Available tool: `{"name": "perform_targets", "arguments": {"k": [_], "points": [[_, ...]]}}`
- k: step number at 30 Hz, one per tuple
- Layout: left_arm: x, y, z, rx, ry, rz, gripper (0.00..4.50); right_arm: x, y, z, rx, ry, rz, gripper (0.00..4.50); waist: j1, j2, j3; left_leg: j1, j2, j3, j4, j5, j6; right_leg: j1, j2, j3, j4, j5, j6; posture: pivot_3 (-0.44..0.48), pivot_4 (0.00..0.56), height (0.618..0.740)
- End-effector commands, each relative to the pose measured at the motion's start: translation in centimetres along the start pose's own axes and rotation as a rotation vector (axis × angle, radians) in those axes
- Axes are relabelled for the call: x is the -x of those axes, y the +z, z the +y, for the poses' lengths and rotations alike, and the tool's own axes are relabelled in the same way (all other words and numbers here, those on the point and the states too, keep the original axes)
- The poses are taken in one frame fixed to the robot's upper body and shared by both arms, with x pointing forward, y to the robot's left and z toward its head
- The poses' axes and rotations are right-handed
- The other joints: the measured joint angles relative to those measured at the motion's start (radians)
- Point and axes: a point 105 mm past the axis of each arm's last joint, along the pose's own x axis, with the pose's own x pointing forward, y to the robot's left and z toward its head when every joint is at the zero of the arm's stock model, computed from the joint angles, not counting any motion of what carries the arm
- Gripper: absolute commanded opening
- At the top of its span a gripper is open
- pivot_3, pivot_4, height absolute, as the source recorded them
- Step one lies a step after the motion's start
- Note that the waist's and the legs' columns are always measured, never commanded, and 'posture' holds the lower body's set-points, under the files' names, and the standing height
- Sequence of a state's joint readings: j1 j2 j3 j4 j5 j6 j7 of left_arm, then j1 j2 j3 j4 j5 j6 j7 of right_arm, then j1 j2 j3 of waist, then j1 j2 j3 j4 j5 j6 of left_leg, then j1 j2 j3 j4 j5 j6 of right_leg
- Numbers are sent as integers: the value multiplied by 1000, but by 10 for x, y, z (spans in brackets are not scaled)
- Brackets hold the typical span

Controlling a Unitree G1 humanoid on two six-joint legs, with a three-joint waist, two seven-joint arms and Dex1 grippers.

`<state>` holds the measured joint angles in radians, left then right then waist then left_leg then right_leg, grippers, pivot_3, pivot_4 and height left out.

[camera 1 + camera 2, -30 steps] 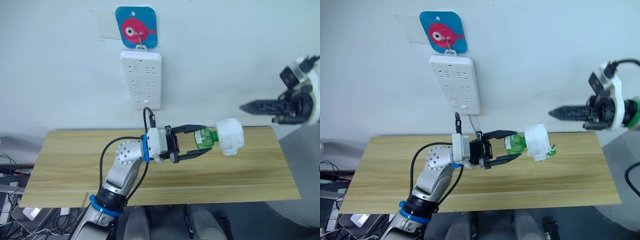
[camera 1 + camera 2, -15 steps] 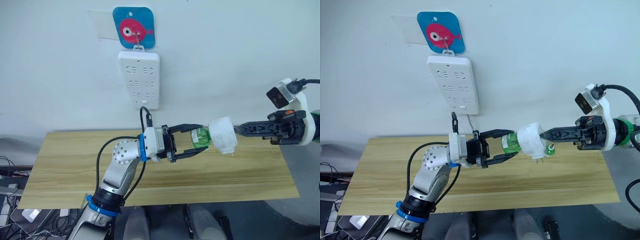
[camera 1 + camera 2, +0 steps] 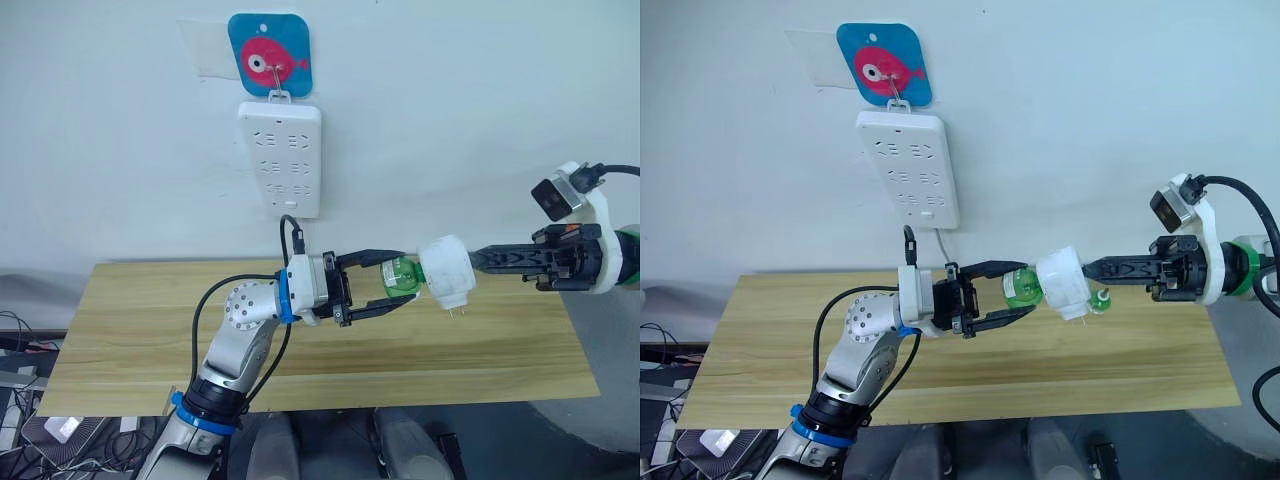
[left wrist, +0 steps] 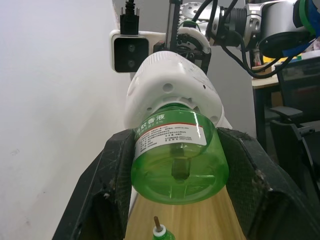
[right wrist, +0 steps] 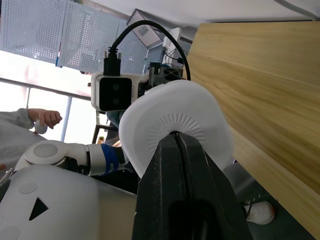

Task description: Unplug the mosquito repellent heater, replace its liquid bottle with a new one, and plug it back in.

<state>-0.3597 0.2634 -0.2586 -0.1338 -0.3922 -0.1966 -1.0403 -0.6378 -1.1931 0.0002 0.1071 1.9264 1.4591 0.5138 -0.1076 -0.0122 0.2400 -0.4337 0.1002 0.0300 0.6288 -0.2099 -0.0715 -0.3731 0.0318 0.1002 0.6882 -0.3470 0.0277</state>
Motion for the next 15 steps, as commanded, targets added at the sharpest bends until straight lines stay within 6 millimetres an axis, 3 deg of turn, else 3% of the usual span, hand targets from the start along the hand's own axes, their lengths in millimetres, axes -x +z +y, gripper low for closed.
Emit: {"name": "perform_targets", "arguments": {"k": [1, 5, 15], "points": [[-11, 20, -6, -50, -42, -79, 2226, -6, 1, 12, 41, 50, 18, 25, 0, 0, 0, 0, 0, 0, 0, 0, 0, 0, 0, 0, 0, 0, 0, -182, 257, 740], [-11, 19, -5, -50, -40, -75, 2226, -11, 0, 21, 68, 90, 42, 25, 0, 0, 0, 0, 0, 0, 0, 0, 0, 0, 0, 0, 0, 0, 0, -182, 259, 740], [-10, 17, -4, -48, -35, -68, 2226, -2, 4, 22, 59, 61, 29, 25, 0, 0, 0, 0, 0, 0, 0, 0, 0, 0, 0, 0, 0, 0, 0, -197, 257, 740]]}}
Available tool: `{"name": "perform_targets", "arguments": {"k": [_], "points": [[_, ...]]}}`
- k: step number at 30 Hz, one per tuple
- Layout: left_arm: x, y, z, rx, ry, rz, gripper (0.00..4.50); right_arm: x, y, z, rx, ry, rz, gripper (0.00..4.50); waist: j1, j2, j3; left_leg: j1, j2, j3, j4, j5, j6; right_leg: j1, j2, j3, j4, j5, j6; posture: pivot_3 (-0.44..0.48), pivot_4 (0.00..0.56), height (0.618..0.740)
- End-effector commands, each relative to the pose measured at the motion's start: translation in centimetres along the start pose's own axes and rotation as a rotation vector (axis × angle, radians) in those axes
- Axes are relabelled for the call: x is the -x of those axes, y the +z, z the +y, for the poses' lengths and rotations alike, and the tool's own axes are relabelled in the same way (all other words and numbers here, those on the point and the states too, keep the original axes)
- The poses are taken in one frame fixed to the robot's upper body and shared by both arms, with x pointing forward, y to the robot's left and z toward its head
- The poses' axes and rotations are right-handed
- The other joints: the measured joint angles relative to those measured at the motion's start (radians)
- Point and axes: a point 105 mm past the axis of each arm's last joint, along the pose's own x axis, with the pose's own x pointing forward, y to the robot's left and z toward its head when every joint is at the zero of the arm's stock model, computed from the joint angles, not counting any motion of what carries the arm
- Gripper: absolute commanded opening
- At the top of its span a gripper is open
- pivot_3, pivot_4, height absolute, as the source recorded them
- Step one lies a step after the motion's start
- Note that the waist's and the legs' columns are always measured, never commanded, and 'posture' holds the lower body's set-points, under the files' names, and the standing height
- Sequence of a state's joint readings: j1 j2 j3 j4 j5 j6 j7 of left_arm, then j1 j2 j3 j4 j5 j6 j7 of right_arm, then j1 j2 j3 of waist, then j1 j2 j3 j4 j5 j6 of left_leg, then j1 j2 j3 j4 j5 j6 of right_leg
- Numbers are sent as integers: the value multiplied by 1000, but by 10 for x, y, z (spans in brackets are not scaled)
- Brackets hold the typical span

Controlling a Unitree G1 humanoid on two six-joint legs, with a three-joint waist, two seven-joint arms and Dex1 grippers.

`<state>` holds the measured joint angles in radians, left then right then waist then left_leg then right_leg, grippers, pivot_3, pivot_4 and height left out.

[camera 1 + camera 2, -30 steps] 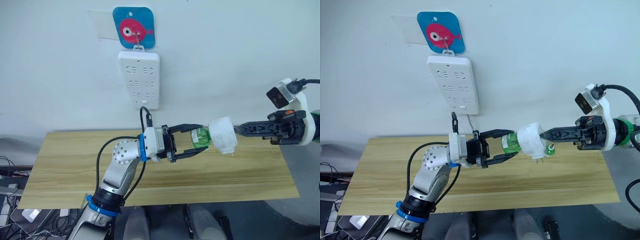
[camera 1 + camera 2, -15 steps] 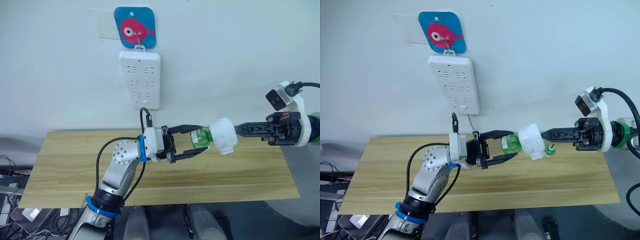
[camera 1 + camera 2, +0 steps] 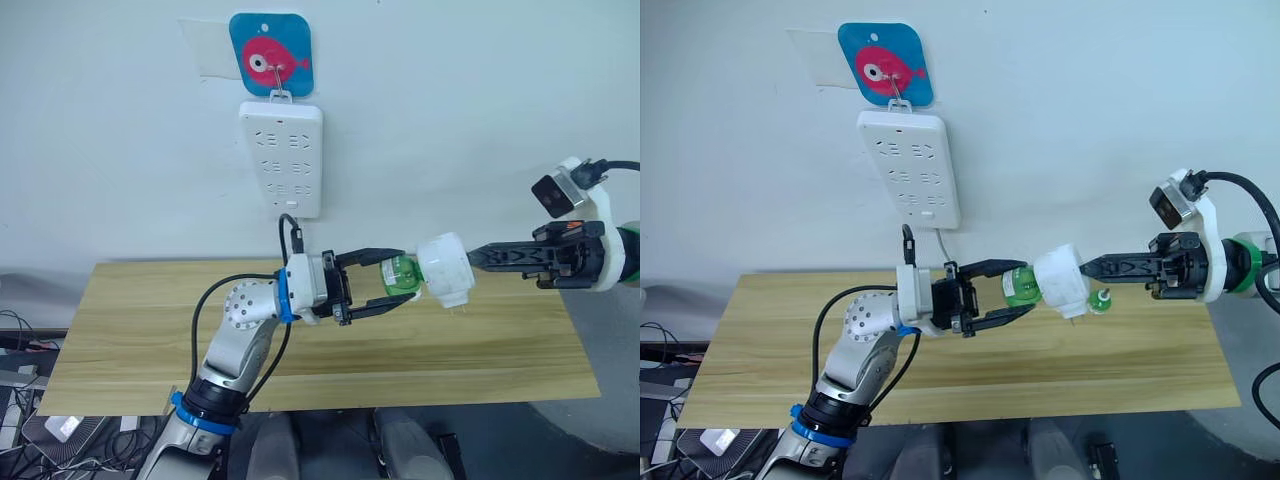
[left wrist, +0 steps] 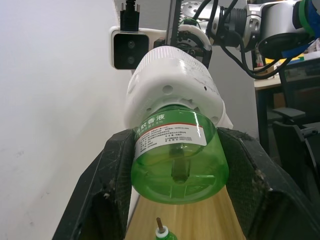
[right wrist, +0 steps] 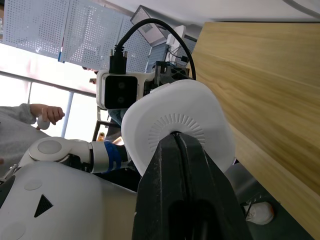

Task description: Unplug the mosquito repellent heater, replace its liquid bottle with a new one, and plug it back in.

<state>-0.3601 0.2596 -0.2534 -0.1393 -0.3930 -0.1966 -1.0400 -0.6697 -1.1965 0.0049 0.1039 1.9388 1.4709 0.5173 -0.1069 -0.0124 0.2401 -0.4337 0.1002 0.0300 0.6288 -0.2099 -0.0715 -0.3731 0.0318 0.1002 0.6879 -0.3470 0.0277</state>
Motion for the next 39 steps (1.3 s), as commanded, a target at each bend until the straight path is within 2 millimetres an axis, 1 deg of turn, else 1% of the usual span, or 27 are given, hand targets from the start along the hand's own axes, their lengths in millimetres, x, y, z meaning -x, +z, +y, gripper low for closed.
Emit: {"name": "perform_targets", "arguments": {"k": [1, 9, 15, 20, 27, 31, 36, 39], "points": [[-11, 15, -4, -43, -38, -63, 2226, -1, 1, 14, 39, 46, 18, 25, -1, 0, 0, 0, 0, 0, 0, 0, 0, 0, 0, 0, 0, 0, 0, -199, 257, 740], [-13, 16, -2, -53, -28, -75, 2226, -5, -2, 13, 46, 48, 23, 25, -2, 0, 0, 0, 0, 0, 0, 0, 0, 0, 0, 0, 0, 0, 0, -201, 257, 740], [-14, 17, 0, -63, -12, -83, 2226, -5, 1, 12, 51, 37, 12, 25, -2, 0, 0, 0, 0, 0, 0, 0, 0, 0, 0, 0, 0, 0, 0, -204, 257, 740], [-18, 19, 1, -74, -6, -99, 2226, -9, -2, 15, 63, 57, 29, 25, -2, 0, 0, 0, 0, 0, 0, 0, 0, 0, 0, 0, 0, 0, 0, -204, 259, 740], [-17, 19, -1, -77, -17, -99, 2226, -12, -1, 15, 71, 64, 29, 25, -2, 0, 0, 0, 0, 0, 0, 0, 0, 0, 0, 0, 0, 0, 0, -203, 258, 740], [-15, 18, -1, -75, -20, -93, 2226, -5, 2, 14, 57, 43, 15, 25, -2, 0, 0, 0, 0, 0, 0, 0, 0, 0, 0, 0, 0, 0, 0, -204, 257, 740], [-13, 17, -2, -72, -18, -87, 2226, 14, 10, 14, 23, -13, -19, 25, -2, 0, 0, 0, 0, 0, 0, 0, 0, 0, 0, 0, 0, 0, 0, -207, 250, 740], [-13, 16, -2, -71, -15, -85, 2226, 22, 16, 18, 18, -19, -34, 25, -5, 0, 0, 0, 0, 0, 0, 0, 0, 0, 0, 0, 0, 0, 0, -210, 246, 740]]}}
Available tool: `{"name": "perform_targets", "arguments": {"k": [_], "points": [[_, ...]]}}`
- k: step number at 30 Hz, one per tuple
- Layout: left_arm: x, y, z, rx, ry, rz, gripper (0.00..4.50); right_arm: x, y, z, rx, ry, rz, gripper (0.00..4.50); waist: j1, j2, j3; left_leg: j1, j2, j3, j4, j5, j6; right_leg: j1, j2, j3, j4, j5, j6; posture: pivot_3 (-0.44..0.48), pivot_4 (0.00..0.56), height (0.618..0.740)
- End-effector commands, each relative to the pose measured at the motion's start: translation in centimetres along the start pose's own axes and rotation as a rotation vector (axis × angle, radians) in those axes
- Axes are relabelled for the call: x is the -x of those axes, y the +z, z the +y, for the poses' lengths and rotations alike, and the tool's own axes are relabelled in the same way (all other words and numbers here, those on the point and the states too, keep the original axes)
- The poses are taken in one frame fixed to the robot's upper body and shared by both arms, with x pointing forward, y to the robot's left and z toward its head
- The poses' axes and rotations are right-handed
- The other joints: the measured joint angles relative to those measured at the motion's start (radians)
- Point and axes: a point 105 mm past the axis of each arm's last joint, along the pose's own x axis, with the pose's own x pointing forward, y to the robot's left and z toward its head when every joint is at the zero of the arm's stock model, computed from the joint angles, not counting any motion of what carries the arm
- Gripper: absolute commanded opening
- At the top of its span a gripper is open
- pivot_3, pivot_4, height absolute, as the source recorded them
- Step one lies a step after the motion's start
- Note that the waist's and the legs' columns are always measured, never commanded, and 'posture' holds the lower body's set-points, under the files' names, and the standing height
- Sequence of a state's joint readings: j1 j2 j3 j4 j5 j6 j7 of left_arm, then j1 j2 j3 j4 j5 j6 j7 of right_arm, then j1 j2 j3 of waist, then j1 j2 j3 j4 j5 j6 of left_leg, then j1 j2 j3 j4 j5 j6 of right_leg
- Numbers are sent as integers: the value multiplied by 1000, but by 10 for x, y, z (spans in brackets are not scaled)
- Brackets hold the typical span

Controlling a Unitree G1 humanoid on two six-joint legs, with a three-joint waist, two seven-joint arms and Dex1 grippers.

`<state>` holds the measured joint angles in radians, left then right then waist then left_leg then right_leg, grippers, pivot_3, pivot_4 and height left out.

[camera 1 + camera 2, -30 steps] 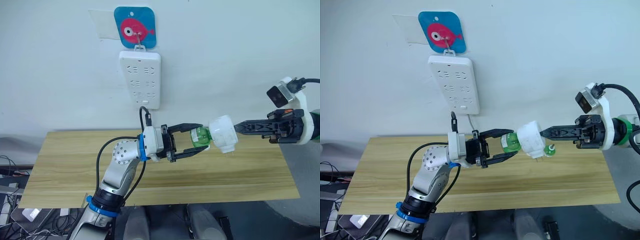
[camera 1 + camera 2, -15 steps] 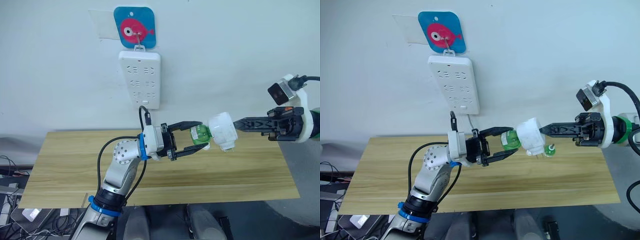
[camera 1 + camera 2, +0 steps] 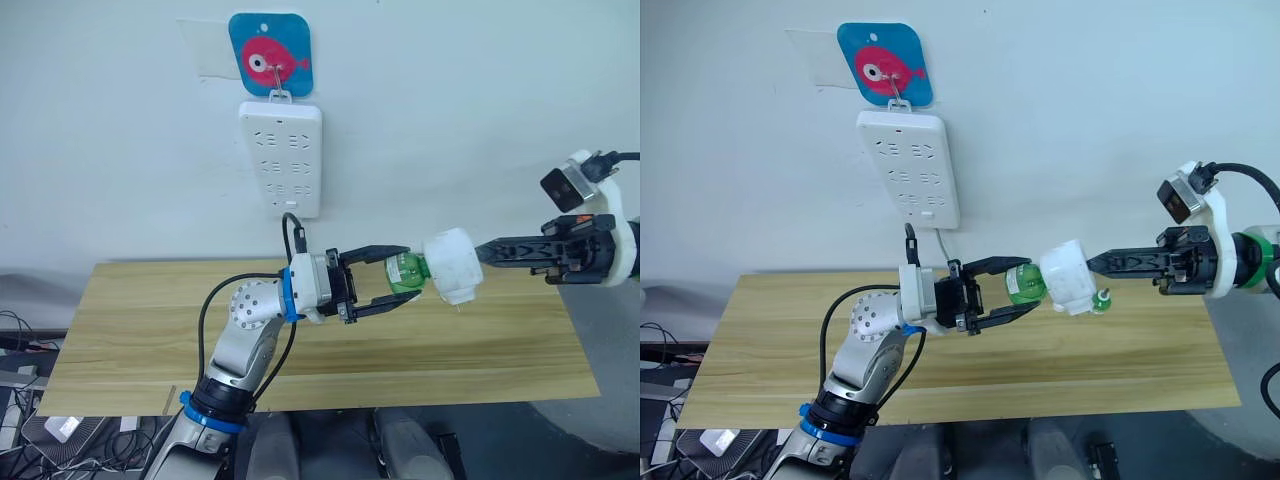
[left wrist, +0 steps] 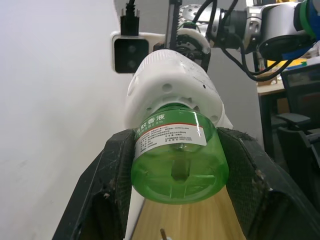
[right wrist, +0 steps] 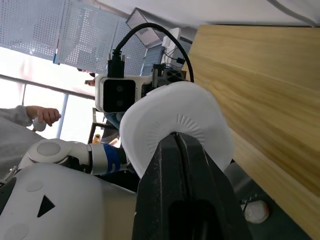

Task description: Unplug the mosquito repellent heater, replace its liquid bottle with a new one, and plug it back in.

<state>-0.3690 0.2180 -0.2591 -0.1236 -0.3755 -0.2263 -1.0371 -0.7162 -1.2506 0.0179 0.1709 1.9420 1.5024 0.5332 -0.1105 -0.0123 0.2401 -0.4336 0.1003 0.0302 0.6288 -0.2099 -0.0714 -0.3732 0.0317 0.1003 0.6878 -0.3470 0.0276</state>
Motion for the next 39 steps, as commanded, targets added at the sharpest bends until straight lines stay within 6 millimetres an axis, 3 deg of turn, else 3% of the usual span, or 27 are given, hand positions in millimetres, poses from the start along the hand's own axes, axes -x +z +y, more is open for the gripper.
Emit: {"name": "perform_targets", "arguments": {"k": [1, 9, 12, 16, 21, 28, 32, 39], "points": [[-6, 14, -2, -53, -19, -51, 2226, 11, 9, 16, 29, 17, -14, 25, -2, 0, 0, 0, 0, 0, 0, 0, 0, 0, 0, 0, 0, 0, 0, -210, 245, 740], [-7, 14, -2, -56, -20, -57, 2226, 21, 8, 2, -3, -53, -33, 25, -2, 0, 0, 0, 0, 0, 0, 0, 0, 0, 0, 0, 0, 0, 0, -205, 240, 740], [-7, 15, -2, -57, -21, -59, 2226, 18, 1, -24, -17, -142, -46, 25, -2, 0, 0, 0, 0, 0, 0, 0, 0, 0, 0, 0, 0, 0, 0, -203, 239, 740], [-8, 16, -2, -59, -22, -60, 2226, 7, -17, -40, -13, -175, -8, 25, 0, 0, 0, 0, 0, 0, 0, 0, 0, 0, 0, 0, 1, 0, 0, -194, 239, 740], [-7, 16, -1, -59, -18, -52, 2226, -11, -48, -15, -7, -24, 103, 25, 2, 0, 0, 0, 0, 0, 0, 0, 0, 0, 0, 0, 1, 0, 0, -183, 241, 740], [-6, 9, -1, -51, -11, -16, 2226, -22, -58, 23, 60, 165, 168, 25, 2, 0, 0, 0, 0, -1, 1, 0, 0, 1, 0, 0, 1, 0, 0, -190, 245, 740], [-7, 8, -1, -53, -13, -13, 2226, -24, -52, 30, 105, 186, 163, 25, 1, 0, 0, 0, 0, -1, 1, 0, 0, 1, 0, -1, 0, 0, 0, -199, 245, 740], [-7, 7, -2, -50, -21, -13, 2226, -31, -22, 36, 175, 200, 108, 25, -3, 0, 0, 0, 0, -1, 1, 0, 0, 1, 0, -1, 0, 0, 0, -203, 245, 740]]}}
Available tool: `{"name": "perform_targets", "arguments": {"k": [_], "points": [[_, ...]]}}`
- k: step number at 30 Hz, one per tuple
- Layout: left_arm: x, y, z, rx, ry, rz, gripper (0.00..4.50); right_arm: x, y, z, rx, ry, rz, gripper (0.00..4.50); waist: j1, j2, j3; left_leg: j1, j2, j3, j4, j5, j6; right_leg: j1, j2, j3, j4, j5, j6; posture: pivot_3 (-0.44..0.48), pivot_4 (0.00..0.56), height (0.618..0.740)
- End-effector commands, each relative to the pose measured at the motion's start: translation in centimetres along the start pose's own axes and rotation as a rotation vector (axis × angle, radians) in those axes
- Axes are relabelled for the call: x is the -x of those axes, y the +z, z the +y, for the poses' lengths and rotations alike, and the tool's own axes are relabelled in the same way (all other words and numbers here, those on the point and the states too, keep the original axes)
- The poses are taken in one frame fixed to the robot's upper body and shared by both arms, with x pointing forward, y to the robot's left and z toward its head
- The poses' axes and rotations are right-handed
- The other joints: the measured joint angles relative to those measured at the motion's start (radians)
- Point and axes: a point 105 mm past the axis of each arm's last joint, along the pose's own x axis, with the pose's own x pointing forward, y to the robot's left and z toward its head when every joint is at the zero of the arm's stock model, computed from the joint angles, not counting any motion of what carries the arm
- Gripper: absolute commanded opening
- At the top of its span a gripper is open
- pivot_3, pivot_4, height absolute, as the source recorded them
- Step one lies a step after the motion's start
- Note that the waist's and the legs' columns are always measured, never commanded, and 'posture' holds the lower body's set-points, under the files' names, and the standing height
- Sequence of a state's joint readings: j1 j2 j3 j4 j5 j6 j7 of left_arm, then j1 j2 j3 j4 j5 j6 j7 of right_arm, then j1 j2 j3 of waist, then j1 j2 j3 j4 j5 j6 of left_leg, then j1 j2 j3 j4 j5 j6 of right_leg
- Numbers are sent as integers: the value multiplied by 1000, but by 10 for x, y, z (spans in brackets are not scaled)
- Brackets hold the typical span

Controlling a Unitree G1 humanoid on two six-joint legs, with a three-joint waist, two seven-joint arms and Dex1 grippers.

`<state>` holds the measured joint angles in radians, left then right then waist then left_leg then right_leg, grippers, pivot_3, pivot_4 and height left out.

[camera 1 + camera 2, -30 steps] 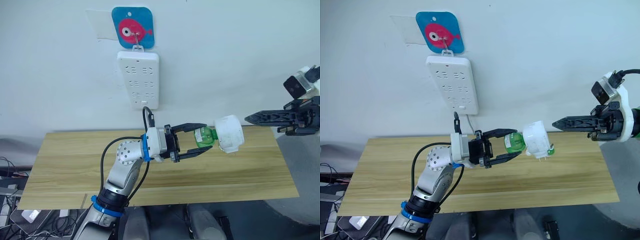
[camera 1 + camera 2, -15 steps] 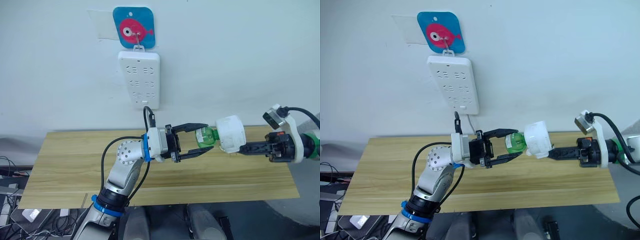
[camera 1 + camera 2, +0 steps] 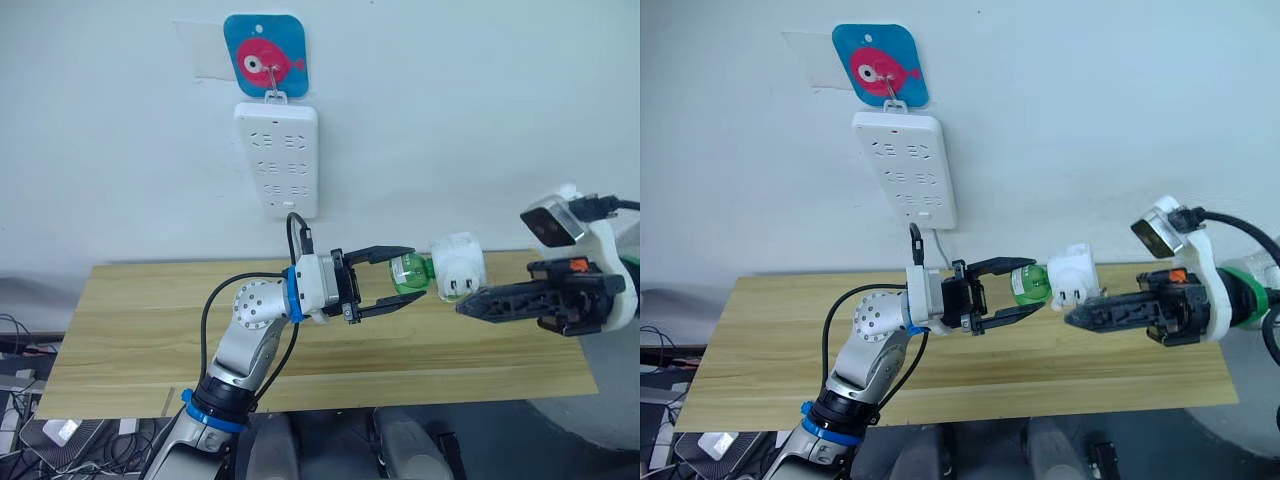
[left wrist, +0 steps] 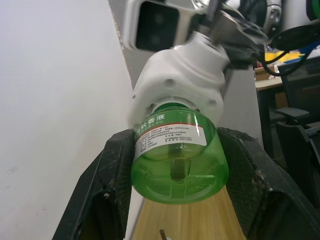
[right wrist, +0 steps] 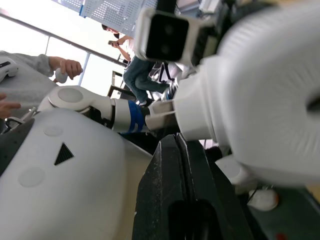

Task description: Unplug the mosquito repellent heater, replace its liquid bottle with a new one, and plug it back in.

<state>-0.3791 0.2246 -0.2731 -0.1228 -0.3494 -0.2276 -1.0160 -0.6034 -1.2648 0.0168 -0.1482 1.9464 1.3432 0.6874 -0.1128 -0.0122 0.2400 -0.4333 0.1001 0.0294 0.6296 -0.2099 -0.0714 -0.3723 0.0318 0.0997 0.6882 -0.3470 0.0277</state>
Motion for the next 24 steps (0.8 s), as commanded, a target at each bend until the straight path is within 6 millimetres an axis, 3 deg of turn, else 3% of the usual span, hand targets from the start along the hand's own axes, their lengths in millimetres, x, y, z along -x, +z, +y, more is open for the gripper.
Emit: {"name": "perform_targets", "arguments": {"k": [1, 8, 16, 20, 24], "points": [[-4, 9, -2, -34, -18, -36, 2226, -1, 15, 4, 28, 23, -29, 25, 0, 0, 0, 0, 0, 0, 0, 0, 0, 0, 0, 0, 0, 0, 0, -203, 245, 740], [-3, 10, -5, -28, -29, -39, 2226, -8, 42, 1, 60, 16, -66, 25, -1, 0, 0, 0, 0, 0, -1, 0, 0, -1, 0, 0, 0, 0, 0, -199, 249, 740], [-5, 13, -8, -24, -48, -53, 2226, -17, 61, -32, 19, -118, -182, 25, 0, 0, 0, -1, 0, 0, 0, 0, 0, -1, 0, 0, 0, 0, 0, -194, 249, 740], [-5, 15, -8, -24, -47, -58, 2226, -16, 59, -46, -19, -175, -206, 25, 0, 0, 0, -1, 0, 0, -1, 0, 0, -1, 0, 0, 0, 0, 0, -193, 248, 740], [-7, 19, -5, -23, -33, -76, 2226, -13, 44, -67, -72, -255, -206, 25, 1, 0, 0, -1, 0, 0, -1, 0, 0, -1, 0, 0, 0, 0, 0, -191, 250, 740]]}}
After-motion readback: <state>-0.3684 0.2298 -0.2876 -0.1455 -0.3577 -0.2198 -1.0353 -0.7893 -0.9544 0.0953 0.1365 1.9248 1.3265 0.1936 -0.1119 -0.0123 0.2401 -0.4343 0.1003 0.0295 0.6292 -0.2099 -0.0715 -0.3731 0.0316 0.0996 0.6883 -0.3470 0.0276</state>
